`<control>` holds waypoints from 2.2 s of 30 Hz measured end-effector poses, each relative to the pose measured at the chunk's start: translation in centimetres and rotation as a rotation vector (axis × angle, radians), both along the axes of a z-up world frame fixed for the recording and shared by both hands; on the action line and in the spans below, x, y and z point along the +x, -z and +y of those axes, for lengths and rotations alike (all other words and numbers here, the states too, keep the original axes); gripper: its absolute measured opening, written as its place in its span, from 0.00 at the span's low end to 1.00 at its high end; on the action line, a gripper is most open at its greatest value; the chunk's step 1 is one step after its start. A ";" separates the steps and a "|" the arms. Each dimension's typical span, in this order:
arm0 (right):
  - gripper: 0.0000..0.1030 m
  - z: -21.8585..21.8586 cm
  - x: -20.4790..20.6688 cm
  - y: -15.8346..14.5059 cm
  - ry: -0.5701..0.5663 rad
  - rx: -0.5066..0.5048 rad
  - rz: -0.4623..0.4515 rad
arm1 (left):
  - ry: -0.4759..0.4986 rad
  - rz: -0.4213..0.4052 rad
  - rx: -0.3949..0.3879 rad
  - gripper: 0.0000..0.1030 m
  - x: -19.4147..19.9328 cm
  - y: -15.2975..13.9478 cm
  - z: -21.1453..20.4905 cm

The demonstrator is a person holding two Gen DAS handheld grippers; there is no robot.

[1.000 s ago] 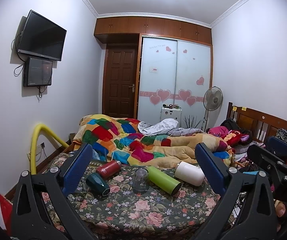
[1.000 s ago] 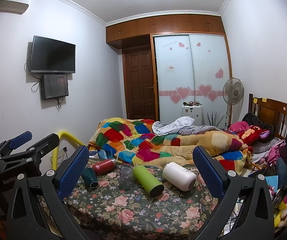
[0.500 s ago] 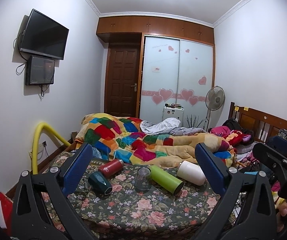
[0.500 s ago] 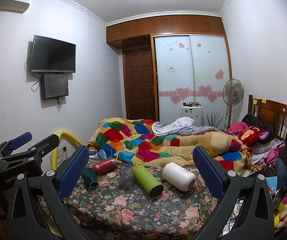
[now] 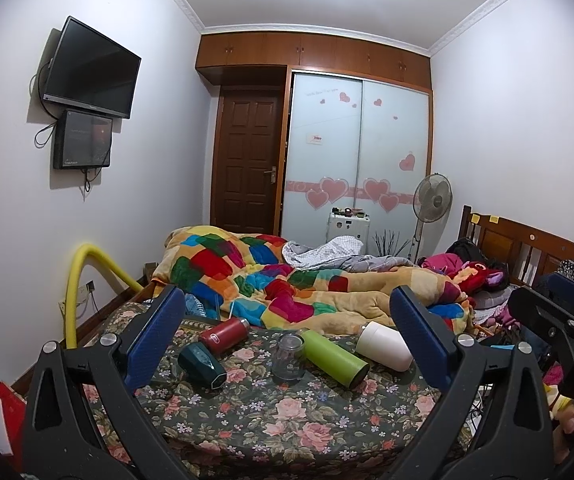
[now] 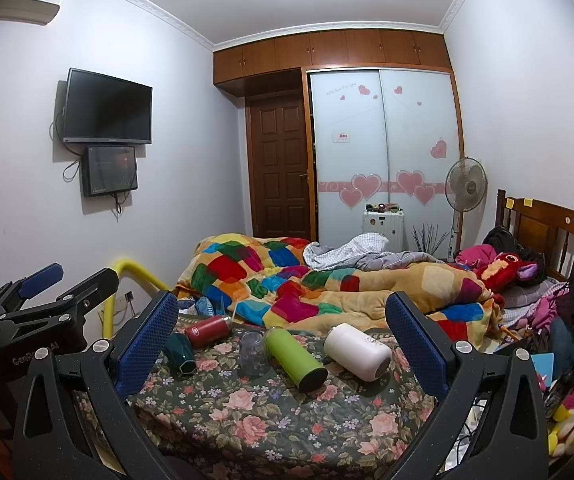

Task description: Flip cup upright

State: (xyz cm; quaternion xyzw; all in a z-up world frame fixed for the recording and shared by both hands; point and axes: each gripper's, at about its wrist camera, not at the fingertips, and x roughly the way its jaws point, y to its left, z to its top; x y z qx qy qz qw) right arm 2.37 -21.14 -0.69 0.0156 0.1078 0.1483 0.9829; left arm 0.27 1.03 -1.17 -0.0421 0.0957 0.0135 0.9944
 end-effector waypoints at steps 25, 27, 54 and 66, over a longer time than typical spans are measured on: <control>1.00 0.0 1.1 0.6 0.000 -0.015 0.028 | -0.008 0.018 -0.003 1.00 1.0 0.1 0.0; 1.00 -0.1 1.7 0.8 0.002 -0.018 0.041 | -0.010 0.027 -0.008 1.00 1.6 0.2 0.0; 1.00 6.0 23.7 15.9 -0.161 -0.378 0.579 | -0.148 0.417 -0.150 0.98 16.4 13.8 5.8; 0.77 7.9 31.4 21.4 -0.300 -0.460 0.871 | -0.078 0.480 -0.179 0.94 17.9 16.8 5.3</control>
